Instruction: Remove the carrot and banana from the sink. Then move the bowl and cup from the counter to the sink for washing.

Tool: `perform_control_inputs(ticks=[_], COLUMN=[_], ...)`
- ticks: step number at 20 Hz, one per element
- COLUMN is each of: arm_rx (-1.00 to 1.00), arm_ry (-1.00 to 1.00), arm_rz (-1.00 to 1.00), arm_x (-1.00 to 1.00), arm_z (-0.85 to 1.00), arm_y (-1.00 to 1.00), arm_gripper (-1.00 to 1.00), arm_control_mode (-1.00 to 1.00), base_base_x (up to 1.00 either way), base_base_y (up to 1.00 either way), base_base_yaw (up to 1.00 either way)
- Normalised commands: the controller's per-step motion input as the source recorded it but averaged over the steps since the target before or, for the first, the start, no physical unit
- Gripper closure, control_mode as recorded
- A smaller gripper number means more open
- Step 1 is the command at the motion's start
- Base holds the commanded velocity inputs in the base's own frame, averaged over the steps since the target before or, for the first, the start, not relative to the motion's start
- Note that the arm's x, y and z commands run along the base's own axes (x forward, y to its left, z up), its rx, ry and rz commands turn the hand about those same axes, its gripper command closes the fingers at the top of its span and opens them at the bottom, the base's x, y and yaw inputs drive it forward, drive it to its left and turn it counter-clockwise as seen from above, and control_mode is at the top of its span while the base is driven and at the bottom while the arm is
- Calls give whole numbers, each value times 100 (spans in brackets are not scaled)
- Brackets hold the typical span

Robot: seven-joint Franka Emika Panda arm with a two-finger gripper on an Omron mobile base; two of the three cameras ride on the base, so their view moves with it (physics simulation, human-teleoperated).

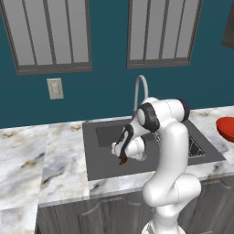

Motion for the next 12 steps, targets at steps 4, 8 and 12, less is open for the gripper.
perform_control_inputs(ticks=[4, 8, 12], arm_rx=[0, 0, 0], arm_ry=[0, 0, 0], arm_rz=[0, 0, 0], arm_x=[17, 18, 18], arm_z=[-18, -18, -18], arm_y=[0, 0, 1], arm_gripper=[-100, -100, -100], arm_control_mode=[-100, -100, -100], base_base_x=[0, 0, 0], base_base_y=[0, 0, 0], base_base_yaw=[0, 0, 0])
